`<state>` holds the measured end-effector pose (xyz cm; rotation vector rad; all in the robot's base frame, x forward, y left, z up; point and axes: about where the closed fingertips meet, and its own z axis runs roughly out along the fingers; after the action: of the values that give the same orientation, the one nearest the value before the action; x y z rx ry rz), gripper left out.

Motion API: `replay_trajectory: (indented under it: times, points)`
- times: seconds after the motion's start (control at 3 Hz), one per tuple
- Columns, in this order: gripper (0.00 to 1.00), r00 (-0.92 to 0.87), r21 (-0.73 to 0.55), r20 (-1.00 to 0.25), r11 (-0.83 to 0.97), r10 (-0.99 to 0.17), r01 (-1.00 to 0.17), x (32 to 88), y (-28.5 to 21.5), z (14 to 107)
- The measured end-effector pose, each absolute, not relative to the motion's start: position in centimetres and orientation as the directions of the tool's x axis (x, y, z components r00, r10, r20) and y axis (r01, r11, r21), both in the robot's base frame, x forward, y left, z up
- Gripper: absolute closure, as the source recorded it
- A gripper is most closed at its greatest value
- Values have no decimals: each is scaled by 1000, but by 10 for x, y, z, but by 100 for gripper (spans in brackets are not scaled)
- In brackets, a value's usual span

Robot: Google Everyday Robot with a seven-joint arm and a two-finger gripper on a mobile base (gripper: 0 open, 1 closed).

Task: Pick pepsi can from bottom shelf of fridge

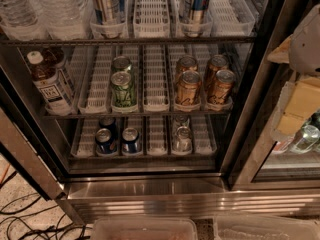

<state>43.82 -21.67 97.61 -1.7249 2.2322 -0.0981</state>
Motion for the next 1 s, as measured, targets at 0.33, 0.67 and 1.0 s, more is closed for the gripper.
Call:
replay_trajectory:
  times: [0.33,0.67,1.0]
  points:
    - [0,-223,-245,-205,270,-953,-931,439,-216,974]
    - [0,-228,-216,-210,273,-951,-938,436,-211,942]
    - [0,-227,-186,-254,278,-940,-943,421,-196,897]
